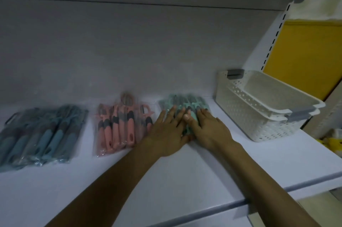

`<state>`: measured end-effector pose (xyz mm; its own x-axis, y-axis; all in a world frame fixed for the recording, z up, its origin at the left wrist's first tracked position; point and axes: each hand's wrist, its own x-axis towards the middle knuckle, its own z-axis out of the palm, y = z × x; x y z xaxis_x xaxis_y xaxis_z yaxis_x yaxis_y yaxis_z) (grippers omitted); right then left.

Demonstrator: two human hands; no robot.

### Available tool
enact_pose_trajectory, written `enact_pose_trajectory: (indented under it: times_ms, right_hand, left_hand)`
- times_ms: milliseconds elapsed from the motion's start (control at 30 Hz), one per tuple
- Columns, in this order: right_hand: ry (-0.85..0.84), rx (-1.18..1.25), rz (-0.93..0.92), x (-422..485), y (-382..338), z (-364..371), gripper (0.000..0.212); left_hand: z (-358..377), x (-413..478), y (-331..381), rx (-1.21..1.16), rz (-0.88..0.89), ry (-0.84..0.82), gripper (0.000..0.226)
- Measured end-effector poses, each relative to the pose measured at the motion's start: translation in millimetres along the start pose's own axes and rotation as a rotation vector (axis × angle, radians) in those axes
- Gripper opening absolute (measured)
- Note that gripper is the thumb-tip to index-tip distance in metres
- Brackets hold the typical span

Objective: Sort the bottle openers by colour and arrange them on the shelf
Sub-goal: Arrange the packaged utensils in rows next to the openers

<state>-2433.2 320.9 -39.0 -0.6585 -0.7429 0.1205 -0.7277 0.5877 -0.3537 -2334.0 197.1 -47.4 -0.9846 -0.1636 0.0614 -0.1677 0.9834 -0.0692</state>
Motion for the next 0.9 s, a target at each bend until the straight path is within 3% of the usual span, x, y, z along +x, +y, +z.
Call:
enact_pose_trajectory:
  times_ms: [67,167,300,433,567,633,700,833,900]
  right_hand:
    - [-0.084,0.163,-0.006,6,3,-6,0.090]
    - [0.043,0.299,-0.001,9,12,-11,0.087]
    - [-0.003,0.070,-0.021,11,21,2,0.078]
    - [0.123,-0.009,-0.137,15,27,6,0.061]
    - [-0.078,-0.230,-0.146,20,22,-4,0.052]
    - [-0.091,-0.298,-0.135,22,9,-14,0.050]
    - [0.014,-0.285,-0.182,19,-13,-18,0.045]
    - [0.161,0.001,-0.296,4,-66,-7,0.036]
    - [0.156,0.128,-0.355,3,-93,4,0.036]
  left_hand:
    - [0,3,7,0.058,0.046,0.067,0.066]
    - [-1,5,9,-0.017,0.103,0.040,0.069]
    - [2,6,8,-0.161,0.121,-0.012,0.068]
    - [12,1,12,-0.434,0.015,0.114,0.068]
    - [9,0,11,-0.240,0.006,-0.027,0.074]
    - [-5,-2,12,-0.230,-0.002,-0.068,0.081]
    - [-19,-11,8,-0.179,0.019,0.004,0.084]
    - [-38,-59,-30,-0.055,0.041,0.364,0.073]
    - [-39,-87,-57,-0.091,-0.065,0.436,0.091]
